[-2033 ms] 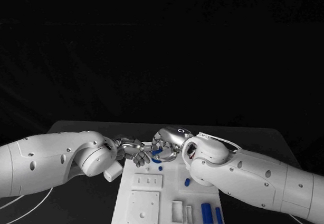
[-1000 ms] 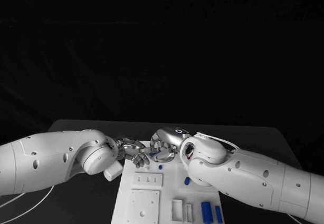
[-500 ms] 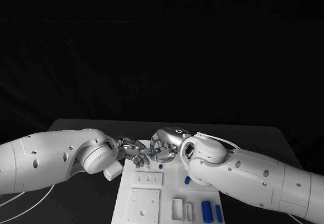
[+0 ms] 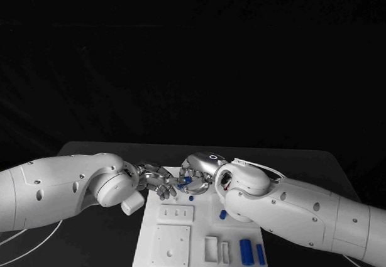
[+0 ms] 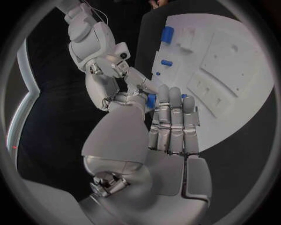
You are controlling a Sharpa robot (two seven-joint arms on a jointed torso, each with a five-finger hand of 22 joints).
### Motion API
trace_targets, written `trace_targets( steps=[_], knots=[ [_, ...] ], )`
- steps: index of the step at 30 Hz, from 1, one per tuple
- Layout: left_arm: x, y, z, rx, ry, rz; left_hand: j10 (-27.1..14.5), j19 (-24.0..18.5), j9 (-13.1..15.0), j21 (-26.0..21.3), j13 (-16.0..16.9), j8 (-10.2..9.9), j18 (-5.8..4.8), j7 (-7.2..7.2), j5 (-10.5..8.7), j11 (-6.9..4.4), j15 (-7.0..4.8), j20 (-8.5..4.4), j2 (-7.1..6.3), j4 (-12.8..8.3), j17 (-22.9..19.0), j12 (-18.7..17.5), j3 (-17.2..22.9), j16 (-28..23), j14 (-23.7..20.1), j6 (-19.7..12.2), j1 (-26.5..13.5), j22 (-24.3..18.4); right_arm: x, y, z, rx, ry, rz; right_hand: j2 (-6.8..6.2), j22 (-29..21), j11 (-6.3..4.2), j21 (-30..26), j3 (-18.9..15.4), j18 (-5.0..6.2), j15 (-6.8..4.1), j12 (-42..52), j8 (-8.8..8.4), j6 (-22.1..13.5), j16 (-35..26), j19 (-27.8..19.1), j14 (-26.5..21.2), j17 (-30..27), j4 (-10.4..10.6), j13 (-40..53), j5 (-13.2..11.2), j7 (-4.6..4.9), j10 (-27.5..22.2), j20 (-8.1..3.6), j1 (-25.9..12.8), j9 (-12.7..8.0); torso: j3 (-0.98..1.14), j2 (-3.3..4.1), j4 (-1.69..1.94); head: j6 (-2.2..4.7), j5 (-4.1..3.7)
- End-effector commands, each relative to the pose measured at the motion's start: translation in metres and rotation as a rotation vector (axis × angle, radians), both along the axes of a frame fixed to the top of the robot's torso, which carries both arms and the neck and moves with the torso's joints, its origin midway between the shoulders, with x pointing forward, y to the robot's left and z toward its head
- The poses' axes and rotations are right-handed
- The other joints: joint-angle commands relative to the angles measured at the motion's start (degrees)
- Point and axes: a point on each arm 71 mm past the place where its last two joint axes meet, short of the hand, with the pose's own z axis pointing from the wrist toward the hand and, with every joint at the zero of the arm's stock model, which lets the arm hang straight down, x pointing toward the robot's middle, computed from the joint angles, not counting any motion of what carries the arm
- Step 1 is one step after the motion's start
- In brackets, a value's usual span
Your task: Assemble the parts on the task board
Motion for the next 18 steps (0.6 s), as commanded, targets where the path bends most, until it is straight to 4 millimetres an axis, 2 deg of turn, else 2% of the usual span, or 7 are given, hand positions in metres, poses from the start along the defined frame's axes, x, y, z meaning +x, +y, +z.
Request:
trace_targets(
  steps=[1, 14, 18],
  knots=[
    [-0.0007, -0.0014, 0.0005, -0.001, 0.004, -0.02, 0.09, -0.55, -0.05, 0.39, 0.07, -0.04, 0.45, -0.05, -0.15, -0.25, -0.05, -1.13, -0.23, 0.07, -0.07, 0.29, 0.09, 0.3, -0.41, 0.49, 0.27, -0.06, -0.0002, -0.0006, -0.0021, -0.015, 0.009, 0.004, 0.59, 0.74, -0.26, 0.19, 0.25, 4.78, -0.57, 0.06, 0.33, 1.33, -0.21, -0.03, 0.03, 0.09, 0.14, -0.03, 0.26, 1.09, 0.1, -0.41, 0.02, 0.09, -0.03, 0.03, 0.02, -0.06, 0.01],
    [-0.0006, -0.0024, -0.0004, 0.003, 0.016, -0.031, 0.06, -0.63, -0.03, 0.47, 0.06, -0.1, 0.38, 0.0, -0.33, -0.21, 0.0, -1.08, -0.54, 0.44, -0.11, 0.27, -0.27, 0.3, -0.47, 0.47, 0.11, -0.13, -0.0013, 0.0007, -0.0026, -0.008, 0.008, 0.007, 0.62, 0.74, -0.27, 0.19, 0.26, 4.78, -0.58, 0.06, 0.32, 1.33, -0.21, -0.03, 0.02, 0.09, 0.14, -0.03, 0.27, 1.09, 0.1, -0.42, 0.01, 0.1, 0.0, 0.02, -0.02, -0.16, 0.17],
    [-0.0005, -0.0028, -0.0007, 0.005, 0.02, -0.036, 0.09, -0.68, 0.0, 0.57, 0.06, -0.11, 0.43, -0.06, -0.77, -0.25, -0.03, -1.13, -1.22, 0.39, -0.15, 0.26, -0.49, 0.34, -0.48, 0.54, 0.55, -0.22, -0.0015, 0.0011, -0.0026, -0.008, 0.008, 0.008, 0.63, 0.74, -0.27, 0.18, 0.25, 4.78, -0.58, 0.06, 0.32, 1.33, -0.22, -0.03, 0.02, 0.1, 0.13, -0.03, 0.27, 1.09, 0.1, -0.42, 0.0, 0.11, 0.0, 0.01, -0.03, -0.2, 0.19]
  ],
)
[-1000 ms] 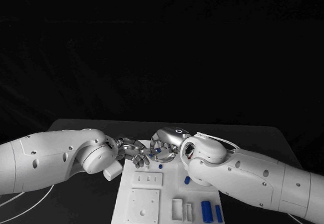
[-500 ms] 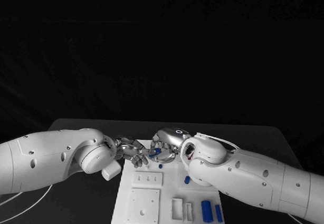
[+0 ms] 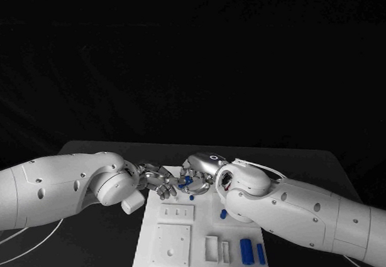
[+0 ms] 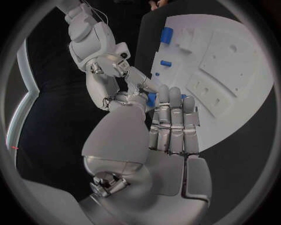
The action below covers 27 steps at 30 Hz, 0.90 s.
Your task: Assemble the parts on the task board
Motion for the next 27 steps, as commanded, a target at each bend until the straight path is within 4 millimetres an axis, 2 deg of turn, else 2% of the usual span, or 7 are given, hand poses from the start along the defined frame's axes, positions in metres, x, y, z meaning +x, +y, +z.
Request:
trace_targets(
  steps=[1, 11, 18, 20, 22, 24, 27],
  knots=[
    [-0.0012, -0.0032, -0.0002, 0.0, 0.01, -0.028, 0.09, -0.44, 0.01, 0.38, 0.07, -0.11, 0.43, -0.06, -0.21, -0.26, -0.03, -1.3, -0.52, -0.1, -0.1, 0.26, -0.01, 0.35, -0.48, 0.55, 0.5, -0.12, -0.001, 0.0013, -0.0004, -0.006, 0.004, 0.009, 0.49, 0.69, -0.27, 0.18, 0.19, 4.78, -0.31, 0.06, 0.19, 1.33, -0.22, -0.02, -0.01, 0.06, 0.07, -0.03, 0.28, 1.07, 0.1, -0.44, -0.16, 0.11, 0.03, 0.01, 0.0, -0.08, 0.02],
    [0.0009, -0.0055, -0.0008, 0.001, 0.011, -0.029, 0.86, -0.85, 0.2, 0.62, 0.08, 0.05, 0.32, -0.39, -0.01, -0.53, 0.0, -1.22, -0.1, -1.19, -0.18, 0.37, 0.26, 0.54, -0.53, 1.32, 3.88, -0.5, -0.0017, 0.0028, -0.0003, -0.003, 0.006, 0.013, 0.5, 0.69, -0.28, 0.17, 0.18, 4.78, -0.32, 0.06, 0.18, 1.33, -0.23, -0.02, -0.01, 0.07, 0.07, -0.02, 0.3, 1.07, 0.1, -0.45, -0.2, 0.13, 0.05, 0.05, -0.06, -0.34, 0.11],
    [0.0022, -0.0054, -0.0006, -0.006, 0.002, -0.008, 3.28, -1.35, 0.85, 0.92, 0.62, 0.93, 0.03, -1.33, 5.51, -1.37, -0.21, -1.26, -0.04, -2.16, 0.15, 1.28, 0.58, 1.46, -0.01, 3.52, 5.9, -0.93, -0.0019, 0.0038, -0.002, -0.005, 0.01, 0.014, 0.49, 0.69, -0.28, 0.16, 0.17, 4.78, -0.32, 0.06, 0.17, 1.33, -0.24, -0.02, -0.01, 0.07, 0.06, -0.02, 0.31, 1.07, 0.09, -0.46, -0.22, 0.14, 0.06, 0.05, -0.06, -0.51, 0.17],
    [0.0025, -0.0053, -0.0004, -0.009, -0.001, -0.001, 3.91, -1.38, 1.36, 1.06, 1.29, 1.14, -0.24, -1.68, 4.41, -1.71, -0.54, -1.52, -0.81, -2.17, 0.99, 1.75, 3.3, 2.55, 0.13, 4.25, 6.32, -1.34, -0.002, 0.0038, -0.0027, -0.005, 0.012, 0.014, 0.49, 0.68, -0.28, 0.16, 0.17, 4.78, -0.32, 0.05, 0.17, 1.33, -0.24, -0.02, -0.01, 0.08, 0.06, -0.02, 0.31, 1.07, 0.09, -0.46, -0.22, 0.15, 0.06, 0.03, -0.04, -0.54, 0.16],
    [0.0028, -0.0048, -0.0002, -0.013, -0.003, 0.008, 4.39, -1.41, 1.85, 1.4, 1.86, 1.42, -0.38, -1.87, 5.65, -1.91, -0.72, -1.73, -1.14, -2.51, 1.52, 2.19, 4.56, 3.23, 0.31, 4.79, 5.82, -1.42, -0.0019, 0.0038, -0.0034, -0.007, 0.014, 0.013, 0.49, 0.68, -0.28, 0.15, 0.17, 4.78, -0.32, 0.05, 0.16, 1.32, -0.25, -0.02, -0.01, 0.08, 0.06, -0.02, 0.32, 1.07, 0.09, -0.47, -0.23, 0.15, 0.04, 0.02, -0.03, -0.58, 0.16],
    [0.0032, -0.0043, -0.0001, -0.018, -0.006, 0.017, 4.87, -1.51, 2.52, 1.82, 2.66, 1.85, -0.52, -2.11, 8.03, -2.19, -0.99, -1.97, -1.24, -3.36, 2.26, 2.85, 5.56, 4.23, 0.56, 5.29, 4.6, -1.48, -0.0017, 0.0035, -0.0041, -0.007, 0.016, 0.012, 0.5, 0.68, -0.28, 0.15, 0.17, 4.78, -0.32, 0.05, 0.16, 1.32, -0.25, -0.02, -0.02, 0.08, 0.05, -0.02, 0.32, 1.07, 0.09, -0.47, -0.23, 0.15, 0.04, 0.03, -0.03, -0.6, 0.17],
    [0.0032, -0.0038, -0.0002, -0.026, -0.001, 0.027, 5.36, -1.77, 4.61, 2.61, 4.95, 3.19, -0.78, -2.71, 11.82, -2.8, -1.56, -2.47, -0.87, -6.99, 3.86, 4.9, 7.55, 6.59, 0.72, 6.09, 0.55, -1.59, -0.0018, 0.0035, -0.0055, -0.007, 0.019, 0.012, 0.5, 0.68, -0.28, 0.15, 0.17, 4.78, -0.32, 0.05, 0.16, 1.31, -0.25, -0.02, -0.02, 0.08, 0.05, -0.02, 0.33, 1.07, 0.09, -0.47, -0.24, 0.16, 0.03, 0.02, -0.04, -0.63, 0.17]
  ],
)
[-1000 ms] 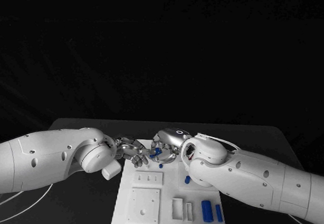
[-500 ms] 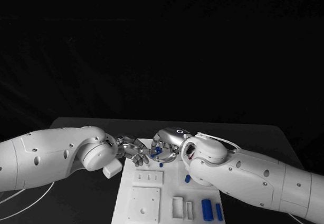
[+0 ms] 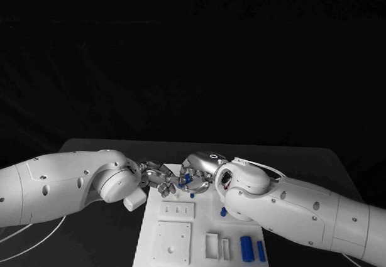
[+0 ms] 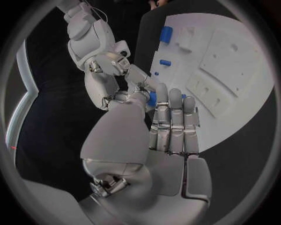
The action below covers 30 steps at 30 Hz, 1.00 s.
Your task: Assemble the parts on the task board
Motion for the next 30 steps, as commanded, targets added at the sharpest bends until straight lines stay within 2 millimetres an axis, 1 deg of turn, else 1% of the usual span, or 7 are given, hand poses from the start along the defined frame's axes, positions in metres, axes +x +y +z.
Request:
trace_targets(
  steps=[1, 2, 3, 5, 10, 12, 30],
  knots=[
    [0.0004, -0.0021, 0.0018, -0.029, -0.004, 0.021, -0.22, -0.86, 6.42, 1.25, 3.49, 1.94, -0.57, -2.89, 2.41, -0.52, -0.71, -3.07, 0.39, -11.48, 1.57, 2.75, 7.52, 2.28, -0.44, 3.07, -8.01, -0.32, -0.0015, 0.0017, -0.003, -0.007, 0.012, 0.012, 0.51, 0.69, -0.28, 0.14, 0.15, 4.78, -0.43, 0.05, 0.36, 1.4, -0.25, -0.01, 0.05, 0.1, 0.03, -0.02, 0.35, 0.98, 0.08, -0.49, -0.23, -0.11, -0.02, -0.01, 0.01, -0.05, 0.03],
    [0.0003, -0.0021, 0.0017, -0.028, -0.002, 0.023, -0.65, -0.79, 7.21, 1.7, 4.31, 1.89, -0.8, -2.89, 2.82, -0.54, -0.8, -3.09, 0.97, -15.2, 1.73, 3.17, 10.06, 2.65, -0.32, 2.9, -12.65, -0.45, -0.0015, 0.0018, -0.0033, -0.007, 0.013, 0.012, 0.51, 0.69, -0.28, 0.14, 0.15, 4.78, -0.43, 0.05, 0.36, 1.39, -0.26, -0.02, 0.05, 0.1, 0.02, -0.02, 0.35, 0.98, 0.08, -0.49, -0.24, -0.11, -0.02, -0.01, 0.01, -0.05, 0.03],
    [0.0002, -0.0023, 0.0015, -0.027, -0.001, 0.023, -1.33, -0.56, 9.39, 3.22, 6.38, 2.08, -1.02, -3.07, 3.09, -0.71, -1.06, -3.5, 2.43, -25.51, 2.4, 4.54, 16.49, 3.73, -0.32, 2.96, -23.72, -0.41, -0.0017, 0.0019, -0.0038, -0.006, 0.013, 0.012, 0.51, 0.69, -0.28, 0.14, 0.15, 4.78, -0.43, 0.05, 0.36, 1.39, -0.26, -0.02, 0.05, 0.1, 0.02, -0.02, 0.35, 0.98, 0.08, -0.49, -0.24, -0.11, -0.03, -0.01, 0.02, -0.07, 0.04],
    [-0.0002, -0.0025, 0.0012, -0.027, 0.004, 0.023, -0.3, 0.12, 11.12, 4.35, 7.62, 2.42, -1.01, -3.41, 4.49, -1.19, -1.4, -3.74, 3.89, -29.87, 2.54, 5.69, 21.5, 4.52, 0.82, 4.14, -30.03, -0.77, -0.002, 0.0021, -0.0045, -0.006, 0.014, 0.012, 0.5, 0.69, -0.28, 0.14, 0.15, 4.78, -0.43, 0.05, 0.35, 1.39, -0.26, -0.02, 0.05, 0.1, 0.01, -0.01, 0.36, 0.98, 0.08, -0.49, -0.24, -0.1, -0.03, -0.02, 0.01, -0.11, 0.06],
    [-0.0009, -0.0028, 0.0005, -0.025, 0.009, 0.023, 0.85, 0.94, 14.64, 6.98, 9.77, 3.6, -0.69, -4.24, 6.12, -2.42, -2.51, -4.68, 4.37, -30.62, 3.66, 8.61, 23.82, 7.42, 2.36, 5.46, -33.23, -0.41, -0.0019, 0.0018, -0.0045, -0.003, 0.013, 0.011, 0.5, 0.69, -0.28, 0.13, 0.15, 4.78, -0.44, 0.04, 0.34, 1.37, -0.27, -0.02, 0.05, 0.11, 0.01, -0.01, 0.38, 0.98, 0.07, -0.5, -0.25, -0.09, -0.02, -0.01, 0.0, -0.16, 0.12],
    [-0.001, -0.003, 0.0003, -0.024, 0.012, 0.02, 0.84, 1.1, 16.27, 7.76, 10.53, 3.93, -0.51, -4.59, 2.79, -2.83, -2.96, -5.09, 2.94, -29.93, 3.98, 9.82, 27.29, 8.47, 2.56, 5.7, -32.86, -0.49, -0.0016, 0.0016, -0.0046, -0.002, 0.013, 0.01, 0.49, 0.69, -0.28, 0.12, 0.15, 4.78, -0.44, 0.04, 0.34, 1.37, -0.27, -0.02, 0.05, 0.11, 0.0, -0.01, 0.38, 0.98, 0.07, -0.5, -0.26, -0.09, -0.04, -0.02, 0.03, -0.17, 0.11],
    [-0.0018, -0.0045, 0.0012, -0.018, -0.006, -0.005, -0.3, 0.56, 19.5, 10.03, 10.92, 1.8, -0.6, -4.37, 0.0, -2.72, -3.07, -5.41, -0.2, -28.22, 3.19, 11.18, 31.54, 9.46, 1.89, 5.64, -31.9, -1.42, -0.0006, 0.0002, -0.0071, 0.0, 0.02, 0.004, 0.4, 0.68, -0.27, 0.09, 0.13, 4.78, -0.43, 0.01, 0.27, 1.28, -0.31, -0.03, 0.03, 0.12, -0.01, -0.01, 0.4, 1.0, 0.03, -0.52, -0.33, -0.07, -0.01, -0.01, 0.02, -0.37, 0.01]
  ],
)
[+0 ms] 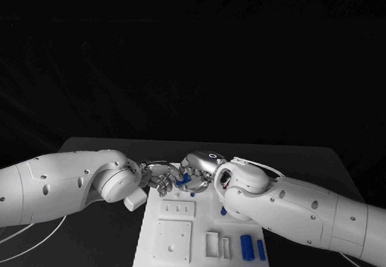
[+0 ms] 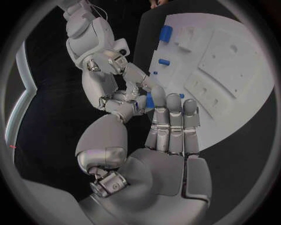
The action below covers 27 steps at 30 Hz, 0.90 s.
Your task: Assemble the parts on the task board
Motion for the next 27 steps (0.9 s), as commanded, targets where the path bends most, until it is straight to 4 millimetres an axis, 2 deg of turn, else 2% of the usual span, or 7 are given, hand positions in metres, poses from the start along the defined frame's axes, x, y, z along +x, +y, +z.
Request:
trace_targets(
  steps=[1, 6, 10, 12, 16, 21, 27],
  knots=[
    [0.0, -0.005, 0.005, -0.016, -0.028, -0.024, -1.14, -0.31, 0.85, 0.52, -0.15, -0.5, -0.6, -4.75, -0.72, -0.76, 0.08, -5.41, -0.31, 0.57, -0.17, 0.29, 0.25, 0.22, -0.46, 5.24, 1.11, -0.22, 0.001, -0.003, -0.005, -0.017, 0.013, -0.008, 0.64, 0.69, -0.27, 0.09, 0.14, 4.78, -0.56, 0.01, 0.06, 1.3, -0.31, -0.08, -0.01, 0.09, -0.01, -0.01, 0.16, 0.99, 0.03, -0.51, -0.08, -0.08, 0.03, 0.02, 0.01, -0.06, -0.01],
    [0.001, -0.004, 0.006, 0.01, -0.061, -0.023, -1.11, -0.39, 1.11, 0.84, -0.23, -1.12, -0.57, -4.72, -2.06, -0.82, 0.04, -5.42, -0.55, 1.25, -0.36, 0.4, 0.11, 0.41, -0.38, 5.37, 2.02, -0.56, 0.002, -0.007, -0.005, 0.004, 0.018, -0.021, 0.23, 0.65, -0.19, -0.02, 0.05, 4.78, -0.5, -0.1, -0.11, 1.05, -0.43, -0.14, -0.05, 0.09, 0.12, -0.02, 0.15, 1.06, -0.13, -0.5, -0.39, -0.08, 0.02, -0.03, 0.02, -0.18, 0.0],
    [0.002, -0.003, 0.006, 0.041, -0.081, -0.029, -0.94, -0.31, 1.2, 0.99, -0.21, -1.26, -0.54, -4.75, -2.3, -0.92, -0.02, -5.46, -0.43, 1.39, -0.37, 0.52, 0.04, 0.57, -0.19, 5.49, 2.2, -0.65, 0.005, -0.012, -0.004, 0.051, 0.025, -0.038, -2.15, 0.44, 0.27, -0.56, -0.25, 4.78, -0.09, -0.64, -1.08, -0.44, -0.94, -0.46, -0.23, -0.03, 1.35, -0.16, 0.79, 1.56, -0.88, -0.4, -1.9, -0.33, 0.04, -0.02, -0.06, -0.26, 0.1],
    [0.002, -0.002, 0.006, 0.069, -0.096, -0.035, -0.71, -0.21, 1.25, 1.13, -0.19, -1.41, -0.5, -4.78, -2.41, -0.99, -0.09, -5.51, -0.44, 1.45, -0.37, 0.66, -0.04, 0.75, 0.03, 5.59, 2.34, -0.74, 0.007, -0.017, -0.002, 0.085, 0.018, -0.049, -4.25, 0.22, 1.24, -1.19, -0.7, 4.78, 0.81, -1.09, -3.13, -4.06, -1.55, -1.02, -0.7, -0.22, 2.21, -0.28, -0.23, 2.59, -1.77, -0.37, -2.87, -1.15, 0.06, -0.04, -0.09, -0.3, 0.15],
    [0.003, -0.001, 0.005, 0.098, -0.107, -0.033, -0.06, 0.1, 1.35, 1.55, -0.15, -1.79, -0.41, -4.88, -2.41, -1.14, -0.29, -5.66, -0.53, 1.55, -0.36, 1.01, -0.19, 1.21, 0.57, 5.92, 2.62, -0.95, 0.011, -0.028, 0.001, 0.16, 0.005, -0.07, -6.54, -0.09, 3.77, -2.77, -2.83, 4.78, 3.29, -1.95, -6.64, -10.67, -2.63, -3.06, -2.44, -0.37, 3.15, -0.61, -0.02, 5.2, -4.39, -0.27, -4.47, -2.59, 0.12, -0.06, -0.1, -0.28, 0.25],
    [0.004, 0.001, 0.005, 0.121, -0.118, -0.029, 0.82, 0.68, 1.39, 2.1, -0.1, -2.23, -0.3, -5.05, -2.25, -1.4, -0.54, -5.87, -0.67, 1.47, -0.35, 1.43, -0.38, 1.74, 1.33, 6.43, 2.84, -1.13, 0.013, -0.044, 0.003, 0.231, -0.003, -0.09, -6.86, -0.19, 4.58, -3.97, -5.18, 4.78, 4.11, -1.78, -7.16, -12.42, -3.11, -4.59, -3.89, -0.31, 3.98, -0.99, 4.57, 6.0, -6.18, 0.42, -5.14, -2.68, 0.13, -0.03, -0.01, -0.34, 0.33],
    [0.006, 0.001, 0.005, 0.18, -0.156, -0.049, 1.43, 1.26, 1.46, 2.15, -0.04, -2.63, -0.31, -5.2, -1.95, -1.63, -0.8, -5.99, -0.75, 1.24, -0.31, 1.8, -0.47, 2.22, 1.91, 6.89, 2.84, -1.33, 0.016, -0.071, 0.008, 0.286, -0.012, -0.14, -6.52, -0.19, 4.67, -4.49, -6.47, 4.78, 4.2, -1.46, -6.95, -12.7, -3.33, -4.93, -4.3, -0.41, 4.27, -1.6, 6.41, 6.1, -6.7, 0.69, -4.67, -2.47, 0.14, -0.07, -0.06, -0.6, 0.63]
  ],
)
